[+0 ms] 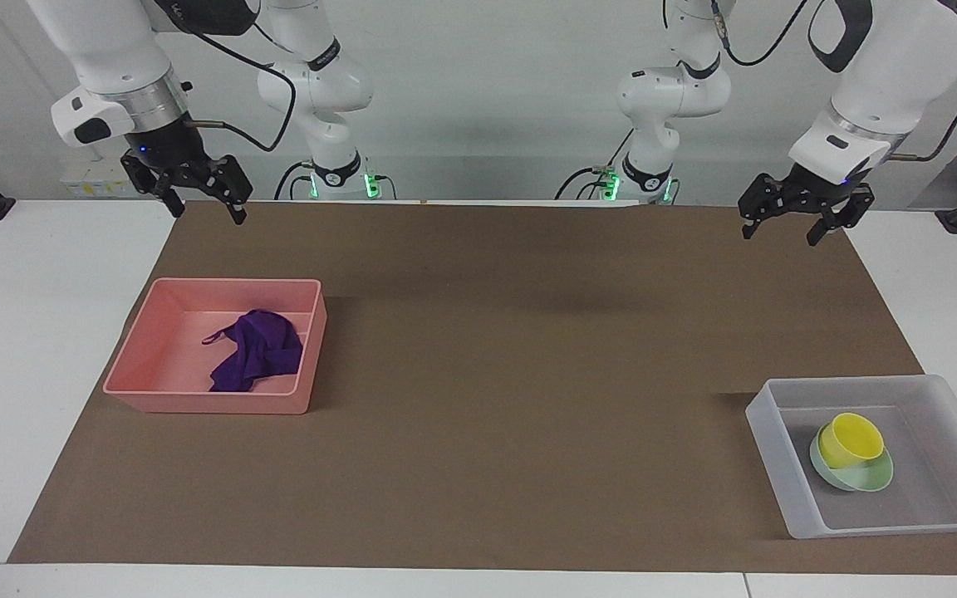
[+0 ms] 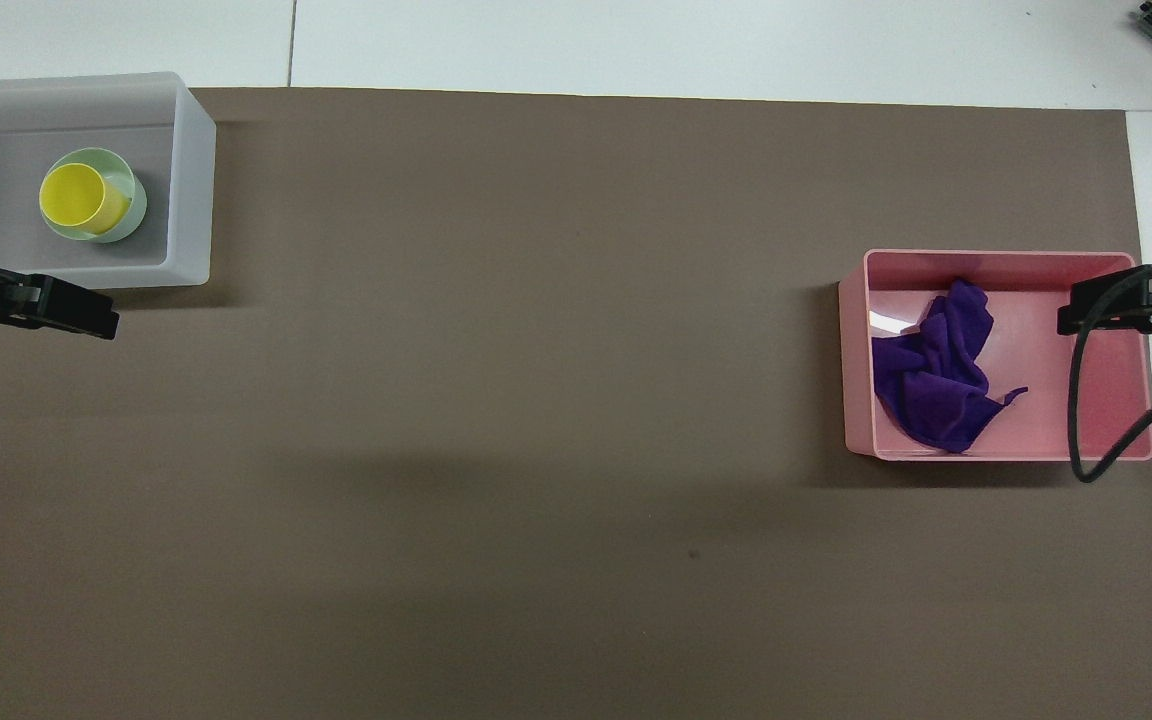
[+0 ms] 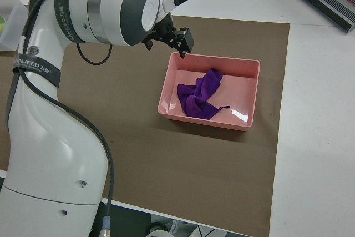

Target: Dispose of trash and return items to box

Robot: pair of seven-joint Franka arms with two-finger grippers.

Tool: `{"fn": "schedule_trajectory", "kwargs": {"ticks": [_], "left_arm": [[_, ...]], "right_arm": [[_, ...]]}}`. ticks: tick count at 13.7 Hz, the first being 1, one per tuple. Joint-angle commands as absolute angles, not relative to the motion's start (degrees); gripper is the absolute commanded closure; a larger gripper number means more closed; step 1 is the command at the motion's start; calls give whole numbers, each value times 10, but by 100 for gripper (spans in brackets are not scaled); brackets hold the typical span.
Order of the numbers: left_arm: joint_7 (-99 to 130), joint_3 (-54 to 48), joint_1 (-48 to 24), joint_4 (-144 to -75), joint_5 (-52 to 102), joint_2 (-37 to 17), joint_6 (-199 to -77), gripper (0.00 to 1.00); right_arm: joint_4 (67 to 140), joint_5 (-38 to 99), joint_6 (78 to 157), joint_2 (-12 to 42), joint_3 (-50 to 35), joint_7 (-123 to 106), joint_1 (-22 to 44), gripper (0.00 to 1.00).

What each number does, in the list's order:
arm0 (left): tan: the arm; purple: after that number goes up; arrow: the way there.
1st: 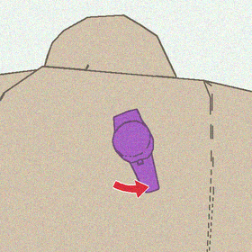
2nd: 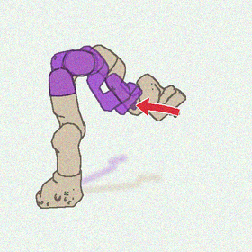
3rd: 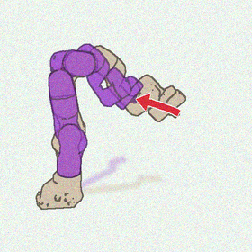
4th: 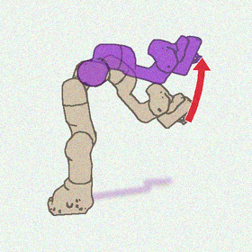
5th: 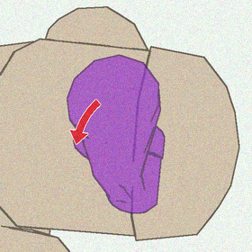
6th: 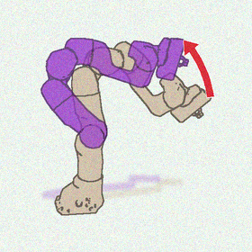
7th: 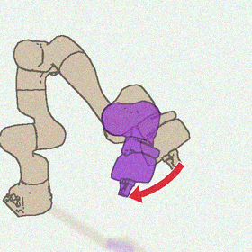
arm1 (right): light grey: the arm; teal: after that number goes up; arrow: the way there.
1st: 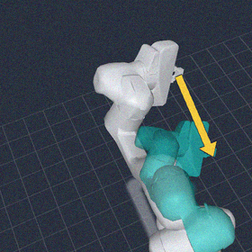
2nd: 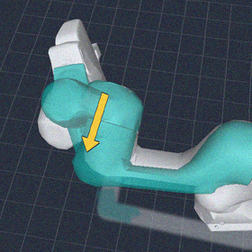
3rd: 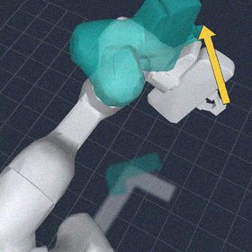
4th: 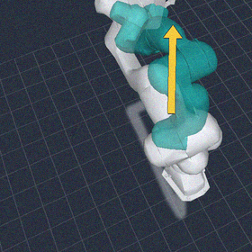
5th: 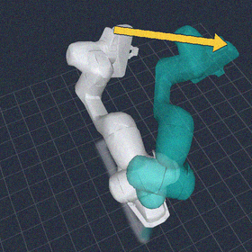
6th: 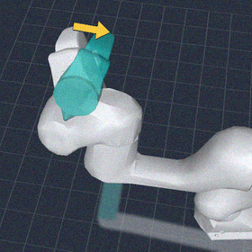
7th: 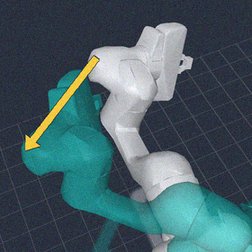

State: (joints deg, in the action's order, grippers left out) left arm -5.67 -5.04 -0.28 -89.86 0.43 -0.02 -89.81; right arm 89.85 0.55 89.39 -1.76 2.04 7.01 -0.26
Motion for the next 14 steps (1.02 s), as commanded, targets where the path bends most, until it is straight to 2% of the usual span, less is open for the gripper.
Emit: {"fn": "schedule_trajectory", "kwargs": {"ticks": [1, 14], "left_arm": [[-47, -49, -8, -903, -6, 4, -891, 0], [-47, -49, -8, -903, -6, 4, -890, 0]], "right_arm": [[906, -5, 898, -25, 22, 54, 0, 0], [924, -14, 897, -33, 22, 40, -4, 0]]}}
